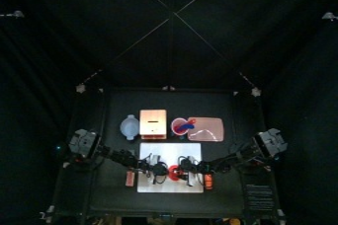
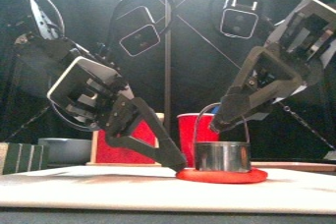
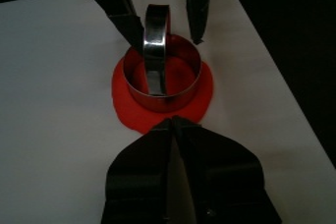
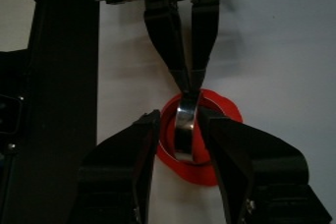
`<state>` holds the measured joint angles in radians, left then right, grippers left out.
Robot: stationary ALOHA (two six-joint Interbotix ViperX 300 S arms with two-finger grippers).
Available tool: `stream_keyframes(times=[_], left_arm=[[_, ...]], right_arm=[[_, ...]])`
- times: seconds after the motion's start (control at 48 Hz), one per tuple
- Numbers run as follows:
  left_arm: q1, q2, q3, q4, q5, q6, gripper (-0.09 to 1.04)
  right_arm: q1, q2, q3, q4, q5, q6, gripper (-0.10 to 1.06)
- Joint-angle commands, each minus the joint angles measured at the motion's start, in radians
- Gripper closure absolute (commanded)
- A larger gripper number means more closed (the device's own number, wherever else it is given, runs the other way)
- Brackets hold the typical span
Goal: Get the cutter from the drawer then cut the dough then place the extra dough in the bowl
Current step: Cut the dough
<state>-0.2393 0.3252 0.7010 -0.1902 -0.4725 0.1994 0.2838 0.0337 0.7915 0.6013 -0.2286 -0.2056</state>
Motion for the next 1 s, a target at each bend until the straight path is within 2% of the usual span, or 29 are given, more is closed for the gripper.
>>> stream_keyframes(times=[0.021,0.208,0.438,0.646,1.0], left_arm=[[0.006,-0.026,-0.014,0.012,-0.014,0.002,0.4],[0.008,-0.061,0.003,0.02,-0.015,0.002,0.4],[0.012,-0.041,0.002,0.029,-0.061,0.002,0.4],[0.015,-0.006,-0.011,0.028,-0.063,0.0,0.4],[0.014,0.044,-0.038,0.026,-0.067,-0.003,0.41]], right_arm=[[-0.04,-0.06,-0.044,-0.02,0.132,0.005,0.21],[-0.074,-0.069,-0.06,-0.035,0.222,0.011,0.21],[-0.08,-0.069,-0.091,-0.035,0.27,0.011,0.22],[-0.103,-0.067,-0.1,-0.028,0.301,0.017,0.22],[-0.104,-0.038,-0.118,-0.044,0.318,0.048,0.22]])
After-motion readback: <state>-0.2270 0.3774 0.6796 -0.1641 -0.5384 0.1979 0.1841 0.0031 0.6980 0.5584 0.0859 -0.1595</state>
